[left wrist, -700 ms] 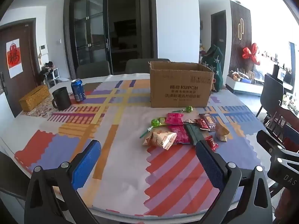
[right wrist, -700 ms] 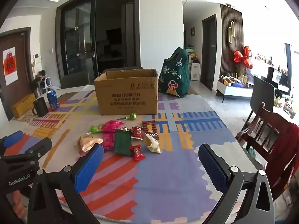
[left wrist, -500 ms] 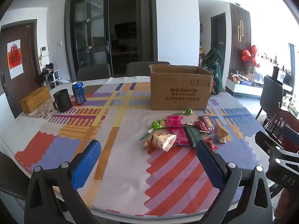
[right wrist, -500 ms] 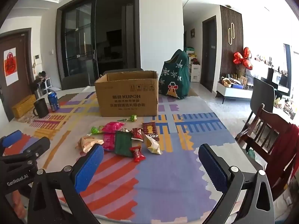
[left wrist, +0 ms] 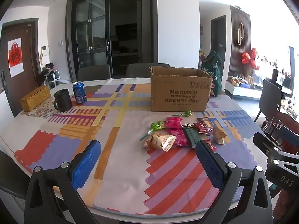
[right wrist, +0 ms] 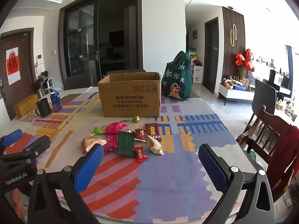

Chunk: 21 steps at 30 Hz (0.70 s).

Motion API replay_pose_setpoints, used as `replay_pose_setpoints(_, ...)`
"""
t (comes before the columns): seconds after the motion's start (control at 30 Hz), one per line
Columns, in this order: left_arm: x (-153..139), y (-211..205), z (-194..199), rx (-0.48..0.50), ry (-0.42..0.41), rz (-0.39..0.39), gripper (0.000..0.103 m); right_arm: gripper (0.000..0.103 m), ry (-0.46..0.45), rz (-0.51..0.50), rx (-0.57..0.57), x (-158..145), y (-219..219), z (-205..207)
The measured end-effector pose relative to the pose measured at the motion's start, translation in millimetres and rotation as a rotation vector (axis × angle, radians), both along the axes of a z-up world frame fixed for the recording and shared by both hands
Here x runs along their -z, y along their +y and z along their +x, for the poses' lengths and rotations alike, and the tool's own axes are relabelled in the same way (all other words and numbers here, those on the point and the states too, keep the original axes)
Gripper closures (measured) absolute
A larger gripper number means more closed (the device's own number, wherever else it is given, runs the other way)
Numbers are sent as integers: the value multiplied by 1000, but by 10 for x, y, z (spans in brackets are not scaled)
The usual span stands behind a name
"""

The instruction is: Organize snacks

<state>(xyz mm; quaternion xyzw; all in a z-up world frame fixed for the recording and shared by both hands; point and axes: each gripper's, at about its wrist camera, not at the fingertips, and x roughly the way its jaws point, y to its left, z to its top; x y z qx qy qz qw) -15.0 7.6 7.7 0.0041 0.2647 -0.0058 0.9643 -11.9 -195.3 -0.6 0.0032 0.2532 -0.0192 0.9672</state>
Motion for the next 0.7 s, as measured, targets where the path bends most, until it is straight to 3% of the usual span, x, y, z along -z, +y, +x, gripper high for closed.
replay_pose_setpoints(0.7, 2, 0, 2, 2, 0, 0, 0, 1, -19, -8, -9, -46, 33, -35)
